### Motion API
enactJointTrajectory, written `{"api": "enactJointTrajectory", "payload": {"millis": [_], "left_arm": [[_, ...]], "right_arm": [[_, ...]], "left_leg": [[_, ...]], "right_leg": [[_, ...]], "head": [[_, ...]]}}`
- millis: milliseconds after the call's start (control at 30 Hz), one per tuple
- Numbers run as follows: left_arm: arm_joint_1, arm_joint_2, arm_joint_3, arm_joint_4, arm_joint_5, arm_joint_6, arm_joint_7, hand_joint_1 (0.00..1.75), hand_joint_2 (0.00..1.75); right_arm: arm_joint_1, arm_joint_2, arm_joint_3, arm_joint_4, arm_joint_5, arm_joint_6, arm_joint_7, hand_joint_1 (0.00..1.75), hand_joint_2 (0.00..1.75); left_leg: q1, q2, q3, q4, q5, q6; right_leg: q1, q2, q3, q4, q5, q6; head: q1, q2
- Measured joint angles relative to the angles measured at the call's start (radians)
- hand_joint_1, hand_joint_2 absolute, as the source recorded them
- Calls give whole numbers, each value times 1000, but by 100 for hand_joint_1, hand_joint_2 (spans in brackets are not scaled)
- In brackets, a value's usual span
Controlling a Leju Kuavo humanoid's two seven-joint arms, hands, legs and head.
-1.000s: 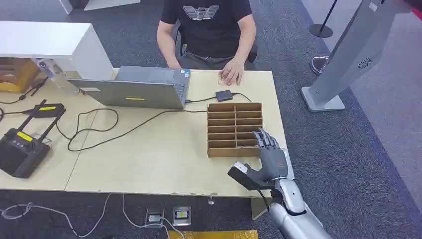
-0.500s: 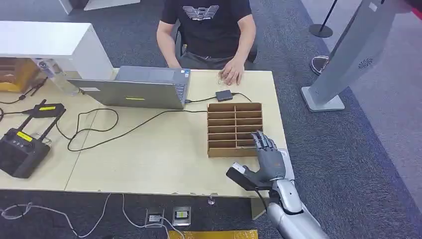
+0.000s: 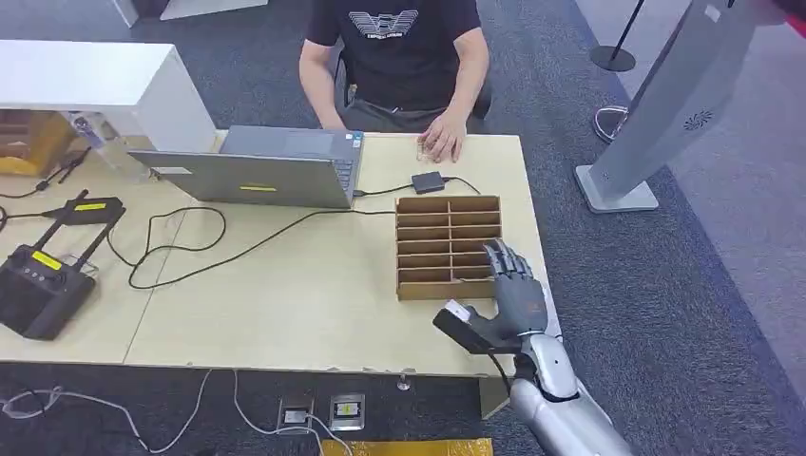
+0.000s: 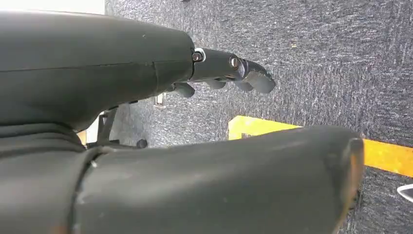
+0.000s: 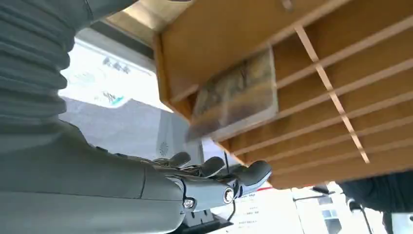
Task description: Pass the card to the sensor for recognition and then transmit it.
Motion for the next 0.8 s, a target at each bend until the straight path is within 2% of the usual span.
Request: {"api": "enactJointTrajectory", "payload": {"millis": [267, 800], "left_arm": [[1, -4, 0, 0, -7, 27, -3, 0, 0], [2, -9, 0, 0, -18, 23, -12, 0, 0]], "right_arm": [[1, -13, -18, -103, 25, 55, 39, 0, 175], [19, -39, -32, -204, 27, 60, 48, 0, 175]], "left_leg": [[0, 0, 0, 0, 0, 0], [0, 0, 1, 0, 0, 0]], "right_leg": [[0, 1, 0, 0, 0, 0], [0, 2, 0, 0, 0, 0]], "head": [[0, 0], [0, 0]]}}
